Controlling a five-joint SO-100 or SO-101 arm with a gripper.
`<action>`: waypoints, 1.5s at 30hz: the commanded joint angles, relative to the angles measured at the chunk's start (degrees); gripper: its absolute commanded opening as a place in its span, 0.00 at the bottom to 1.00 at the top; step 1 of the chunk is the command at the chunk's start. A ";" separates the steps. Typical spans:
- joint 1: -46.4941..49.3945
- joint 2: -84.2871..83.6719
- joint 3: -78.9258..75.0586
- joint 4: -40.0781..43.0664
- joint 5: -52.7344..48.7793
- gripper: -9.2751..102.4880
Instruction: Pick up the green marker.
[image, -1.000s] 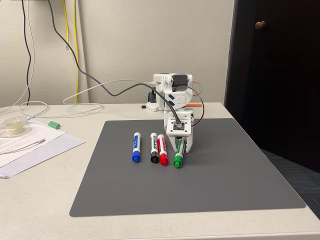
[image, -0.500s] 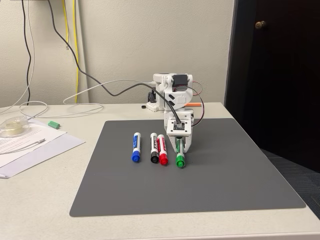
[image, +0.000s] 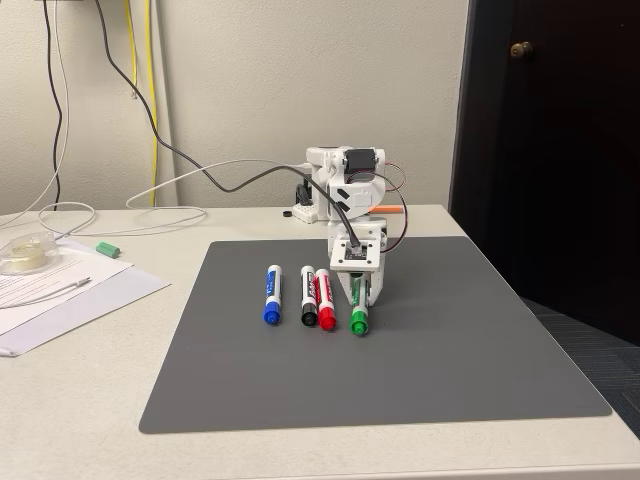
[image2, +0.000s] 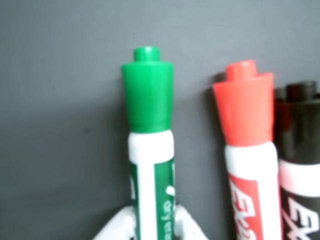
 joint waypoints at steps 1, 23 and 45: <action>0.53 6.24 -0.18 -0.35 3.87 0.15; -3.96 65.48 27.95 -0.35 58.01 0.15; 3.69 82.27 34.19 -0.35 70.93 0.15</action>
